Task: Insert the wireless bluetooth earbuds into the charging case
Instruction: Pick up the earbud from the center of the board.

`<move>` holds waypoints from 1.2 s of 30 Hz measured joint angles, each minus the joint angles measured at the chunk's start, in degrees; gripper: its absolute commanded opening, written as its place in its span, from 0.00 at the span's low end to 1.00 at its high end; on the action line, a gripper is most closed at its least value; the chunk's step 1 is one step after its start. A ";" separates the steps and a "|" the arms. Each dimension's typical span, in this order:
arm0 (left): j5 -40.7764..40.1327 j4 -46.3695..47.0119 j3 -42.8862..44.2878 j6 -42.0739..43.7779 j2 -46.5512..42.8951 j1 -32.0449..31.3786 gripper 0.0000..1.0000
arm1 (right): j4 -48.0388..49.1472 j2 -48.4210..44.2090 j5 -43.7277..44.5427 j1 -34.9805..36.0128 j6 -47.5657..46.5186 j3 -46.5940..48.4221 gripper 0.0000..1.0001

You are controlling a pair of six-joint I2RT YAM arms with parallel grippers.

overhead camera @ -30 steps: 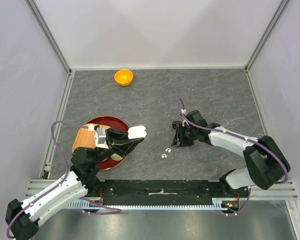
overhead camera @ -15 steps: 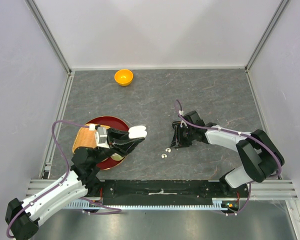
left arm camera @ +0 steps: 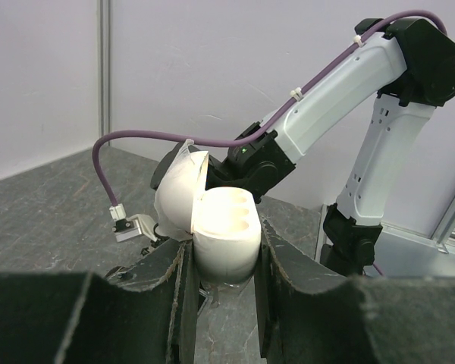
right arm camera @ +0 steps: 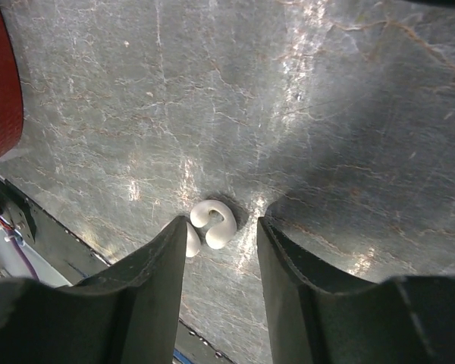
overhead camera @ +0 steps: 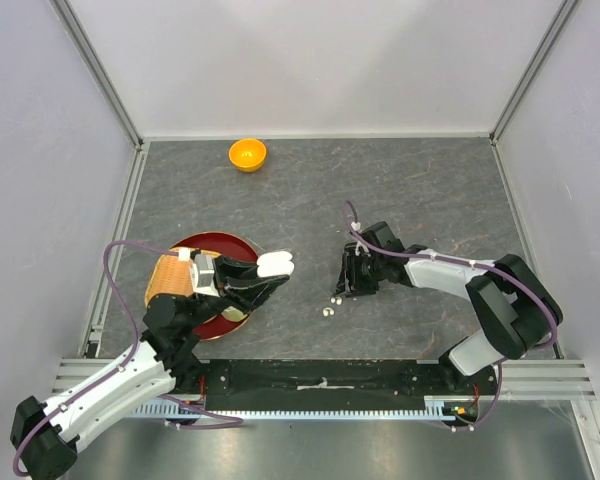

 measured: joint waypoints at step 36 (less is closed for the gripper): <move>-0.24 -0.02 -0.57 -0.81 -0.57 0.00 0.02 | -1.36 -0.02 8.66 6.14 -0.96 1.27 0.38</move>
